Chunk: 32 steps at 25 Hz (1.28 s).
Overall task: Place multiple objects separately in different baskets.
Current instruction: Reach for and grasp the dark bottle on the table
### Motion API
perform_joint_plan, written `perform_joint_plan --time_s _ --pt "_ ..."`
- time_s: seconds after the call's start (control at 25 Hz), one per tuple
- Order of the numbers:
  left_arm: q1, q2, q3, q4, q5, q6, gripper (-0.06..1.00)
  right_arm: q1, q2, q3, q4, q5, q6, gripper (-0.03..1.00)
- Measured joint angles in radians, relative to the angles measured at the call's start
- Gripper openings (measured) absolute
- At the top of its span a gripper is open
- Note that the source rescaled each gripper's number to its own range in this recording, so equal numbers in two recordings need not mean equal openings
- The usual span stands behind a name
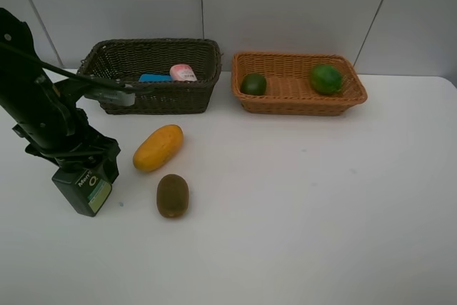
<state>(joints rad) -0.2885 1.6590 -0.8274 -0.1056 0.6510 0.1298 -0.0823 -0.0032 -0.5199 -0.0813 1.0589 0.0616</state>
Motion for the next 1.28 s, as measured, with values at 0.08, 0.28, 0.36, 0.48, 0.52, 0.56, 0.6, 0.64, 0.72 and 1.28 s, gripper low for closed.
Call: perform_joint_plan --time_s 0.08,0.28,0.36,0.48,0.52,0.56,0.6,0.64,0.72,1.28 --pt "0.000 0.000 0.000 0.007 0.006 -0.009 1.00 0.000 0.000 0.000 0.000 0.000 0.000 1.00" --pt "0.000 0.000 0.000 0.045 0.034 -0.024 1.00 0.000 0.000 0.000 0.000 0.000 0.000 1.00" --pt "0.000 0.000 0.000 0.061 0.041 -0.024 1.00 0.000 0.000 0.000 0.000 0.000 0.000 1.00" --pt "0.000 0.000 0.000 0.076 0.041 -0.024 1.00 0.000 0.000 0.000 0.000 0.000 0.000 1.00" --pt "0.000 0.002 0.000 0.075 0.041 -0.024 1.00 0.000 0.000 0.000 0.000 0.000 0.000 1.00" --pt "0.000 0.006 0.000 0.075 0.041 -0.024 1.00 0.000 0.000 0.000 0.000 0.000 0.000 1.00" --pt "0.000 0.014 0.000 0.076 0.041 -0.024 1.00 0.000 0.000 0.000 0.000 0.000 0.000 1.00" --pt "0.000 0.024 -0.002 0.078 0.044 -0.024 1.00 0.000 0.000 0.000 0.000 0.000 0.000 1.00" --pt "0.000 0.032 -0.008 0.079 0.040 -0.024 1.00 0.000 0.000 0.000 0.000 0.000 0.000 1.00" --pt "0.000 0.038 -0.013 0.060 0.043 -0.025 0.03 0.000 0.000 0.000 0.000 0.000 0.000 1.00"
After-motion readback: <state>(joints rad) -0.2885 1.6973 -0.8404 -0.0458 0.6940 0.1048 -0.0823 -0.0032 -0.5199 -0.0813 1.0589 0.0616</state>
